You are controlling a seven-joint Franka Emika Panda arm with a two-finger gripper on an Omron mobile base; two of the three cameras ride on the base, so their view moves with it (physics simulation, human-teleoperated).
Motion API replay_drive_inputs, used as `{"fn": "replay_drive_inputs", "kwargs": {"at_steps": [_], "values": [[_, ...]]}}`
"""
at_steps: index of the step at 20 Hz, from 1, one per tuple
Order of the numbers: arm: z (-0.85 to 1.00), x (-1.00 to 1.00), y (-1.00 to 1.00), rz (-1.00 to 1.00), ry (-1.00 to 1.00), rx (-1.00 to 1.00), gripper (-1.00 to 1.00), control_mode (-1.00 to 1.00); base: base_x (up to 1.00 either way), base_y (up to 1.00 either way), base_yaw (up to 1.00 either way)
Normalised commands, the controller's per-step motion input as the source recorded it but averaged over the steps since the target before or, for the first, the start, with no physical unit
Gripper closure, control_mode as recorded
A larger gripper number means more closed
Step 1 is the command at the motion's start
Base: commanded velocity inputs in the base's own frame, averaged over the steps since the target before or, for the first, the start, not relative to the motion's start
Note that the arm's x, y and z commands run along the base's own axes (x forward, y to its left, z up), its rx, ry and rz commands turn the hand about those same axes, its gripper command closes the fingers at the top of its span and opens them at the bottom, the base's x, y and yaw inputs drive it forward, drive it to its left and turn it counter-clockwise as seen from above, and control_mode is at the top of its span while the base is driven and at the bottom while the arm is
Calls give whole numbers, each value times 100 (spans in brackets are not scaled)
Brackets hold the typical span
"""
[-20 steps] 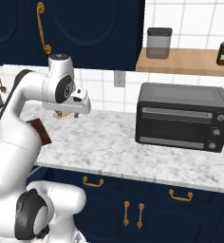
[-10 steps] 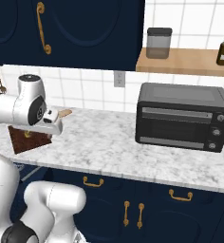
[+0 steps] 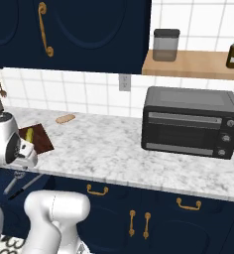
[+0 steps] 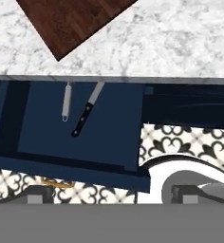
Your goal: Place the appropriate cutting tool for cutting the cucumber skin on the cutting board.
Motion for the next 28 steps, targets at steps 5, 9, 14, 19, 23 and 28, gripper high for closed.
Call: {"fn": "replay_drive_inputs", "kwargs": {"at_steps": [5,9,14,19,23,28], "values": [[-49,-10,95,-6,0,0,-100,-100,0,0,0],[-38,0,99,-12,5,0,-100,-100,0,0,0],[-33,7,43,-10,8,0,-100,-100,0,0,0],[-22,15,10,-4,16,0,-100,-100,0,0,0],[-29,23,20,0,25,-6,-100,-100,0,0,0],[-31,23,0,4,16,-11,-100,-100,0,0,0]]}}
